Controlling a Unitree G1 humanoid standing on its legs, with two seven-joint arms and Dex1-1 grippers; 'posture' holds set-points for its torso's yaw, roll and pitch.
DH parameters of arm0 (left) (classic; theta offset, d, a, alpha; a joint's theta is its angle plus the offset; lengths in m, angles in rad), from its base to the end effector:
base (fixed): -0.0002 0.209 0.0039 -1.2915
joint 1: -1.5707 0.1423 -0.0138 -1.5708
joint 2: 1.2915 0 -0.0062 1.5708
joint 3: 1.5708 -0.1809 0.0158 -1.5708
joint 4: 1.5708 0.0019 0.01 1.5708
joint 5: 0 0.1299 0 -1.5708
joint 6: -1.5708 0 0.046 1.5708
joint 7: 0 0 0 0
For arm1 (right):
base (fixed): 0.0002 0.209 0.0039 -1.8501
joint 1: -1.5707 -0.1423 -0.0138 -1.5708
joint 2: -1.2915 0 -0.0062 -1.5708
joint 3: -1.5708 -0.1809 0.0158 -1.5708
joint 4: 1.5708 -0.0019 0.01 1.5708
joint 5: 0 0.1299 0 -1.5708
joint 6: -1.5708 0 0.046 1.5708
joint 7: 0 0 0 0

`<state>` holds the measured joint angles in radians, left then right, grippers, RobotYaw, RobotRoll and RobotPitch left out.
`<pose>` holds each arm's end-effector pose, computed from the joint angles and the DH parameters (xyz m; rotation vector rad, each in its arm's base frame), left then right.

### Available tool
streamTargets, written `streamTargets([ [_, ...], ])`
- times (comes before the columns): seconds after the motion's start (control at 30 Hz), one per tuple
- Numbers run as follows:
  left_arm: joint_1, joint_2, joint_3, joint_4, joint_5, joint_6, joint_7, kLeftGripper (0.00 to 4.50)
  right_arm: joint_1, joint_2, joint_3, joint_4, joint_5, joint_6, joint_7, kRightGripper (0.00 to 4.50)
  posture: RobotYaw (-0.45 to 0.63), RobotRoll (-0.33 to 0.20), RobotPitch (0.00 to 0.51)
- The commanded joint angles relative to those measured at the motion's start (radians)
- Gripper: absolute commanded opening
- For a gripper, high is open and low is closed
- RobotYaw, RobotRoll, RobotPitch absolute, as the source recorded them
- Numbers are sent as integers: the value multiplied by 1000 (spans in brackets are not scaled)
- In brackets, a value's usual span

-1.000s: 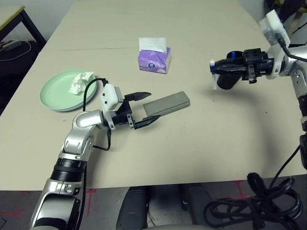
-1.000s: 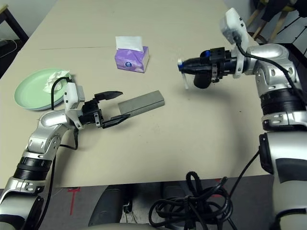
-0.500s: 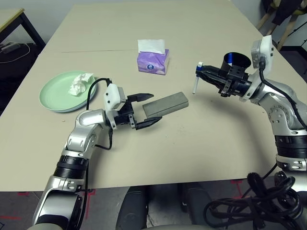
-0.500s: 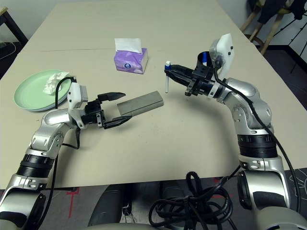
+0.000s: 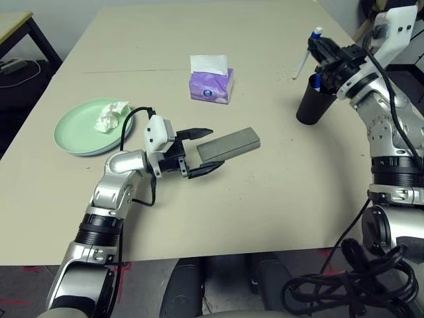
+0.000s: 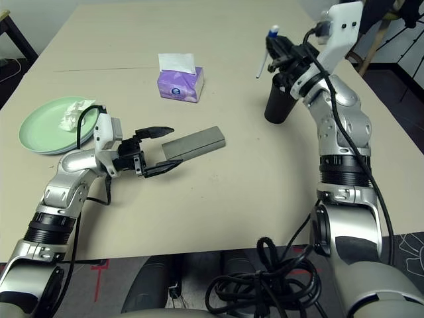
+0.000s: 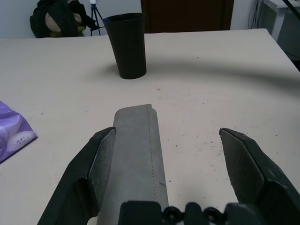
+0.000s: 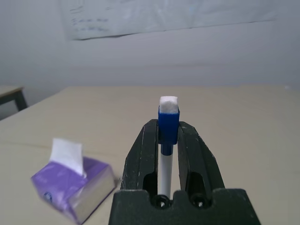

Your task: Organize and tidy the items on the table.

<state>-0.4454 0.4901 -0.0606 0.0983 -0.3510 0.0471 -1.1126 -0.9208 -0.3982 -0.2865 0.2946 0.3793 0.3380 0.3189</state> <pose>0.2696 0.2074 0.1467 0.2911 -0.1630 -1.2060 0.3131 -0.2217 0.2484 0.1126 -0.3907 0.2594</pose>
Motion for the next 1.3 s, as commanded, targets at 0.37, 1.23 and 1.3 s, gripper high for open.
streamTargets([
  [0.37,-53,-27,46,21,-27,25,61,4500,43,-15,-15,-29,-25,74,-121,420,-17,0,103],
  [1.23,-46,-25,50,35,-20,30,79,4500,102,-15,25,-100,-37,102,-84,4469,-11,0,101],
  [1.3,-46,-29,65,31,-19,39,115,4500,136,-10,43,-111,-35,28,-10,4469,-4,0,100],
])
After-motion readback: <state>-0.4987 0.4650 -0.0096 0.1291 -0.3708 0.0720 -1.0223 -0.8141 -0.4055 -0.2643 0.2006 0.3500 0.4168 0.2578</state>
